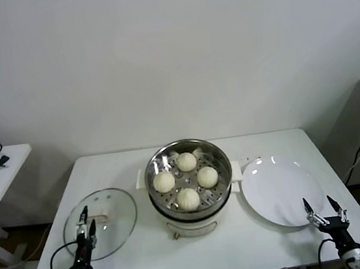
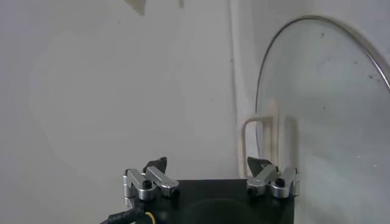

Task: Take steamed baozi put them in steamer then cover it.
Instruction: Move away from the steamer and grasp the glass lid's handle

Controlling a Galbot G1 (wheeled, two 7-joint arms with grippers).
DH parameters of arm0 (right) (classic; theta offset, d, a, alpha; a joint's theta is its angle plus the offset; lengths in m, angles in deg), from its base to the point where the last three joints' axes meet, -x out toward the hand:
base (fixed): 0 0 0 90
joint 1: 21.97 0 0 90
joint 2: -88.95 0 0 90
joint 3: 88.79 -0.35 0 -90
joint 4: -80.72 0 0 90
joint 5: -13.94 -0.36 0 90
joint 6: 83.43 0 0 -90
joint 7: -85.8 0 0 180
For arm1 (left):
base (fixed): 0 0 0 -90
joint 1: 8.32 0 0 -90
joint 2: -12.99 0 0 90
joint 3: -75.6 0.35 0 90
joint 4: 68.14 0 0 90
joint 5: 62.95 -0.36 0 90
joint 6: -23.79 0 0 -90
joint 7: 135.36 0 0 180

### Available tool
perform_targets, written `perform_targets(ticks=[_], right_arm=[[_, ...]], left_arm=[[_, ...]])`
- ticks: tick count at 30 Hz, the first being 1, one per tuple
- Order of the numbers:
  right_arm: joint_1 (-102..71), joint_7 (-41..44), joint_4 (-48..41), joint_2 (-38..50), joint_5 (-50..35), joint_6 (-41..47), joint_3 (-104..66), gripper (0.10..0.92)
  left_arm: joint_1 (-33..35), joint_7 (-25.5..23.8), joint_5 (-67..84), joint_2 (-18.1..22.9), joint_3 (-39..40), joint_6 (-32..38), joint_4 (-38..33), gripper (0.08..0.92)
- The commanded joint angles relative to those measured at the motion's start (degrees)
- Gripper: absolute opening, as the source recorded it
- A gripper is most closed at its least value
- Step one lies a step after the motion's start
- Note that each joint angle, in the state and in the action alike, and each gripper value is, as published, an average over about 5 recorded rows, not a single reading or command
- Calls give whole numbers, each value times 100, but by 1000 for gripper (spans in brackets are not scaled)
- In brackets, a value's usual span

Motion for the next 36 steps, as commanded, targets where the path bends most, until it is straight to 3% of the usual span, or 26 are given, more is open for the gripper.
perform_targets(ticks=[1,10,32,36], right_arm=[[-31,-6,27,-63,13,-14,-18,823],[20,-28,35,-159,70,-19,-11,823],[39,-70,144,-264,136,-37,-26,823],[19,-149,193,-270,265,66,-44,823]], left_arm=[[-79,26,-169,2,-31,-71,82,823],[-349,6,-161,-4,38,-47,440,806],[-649,27,-81,52,64,8,945,190],[-680,107,-83,96,60,25,1014,133]])
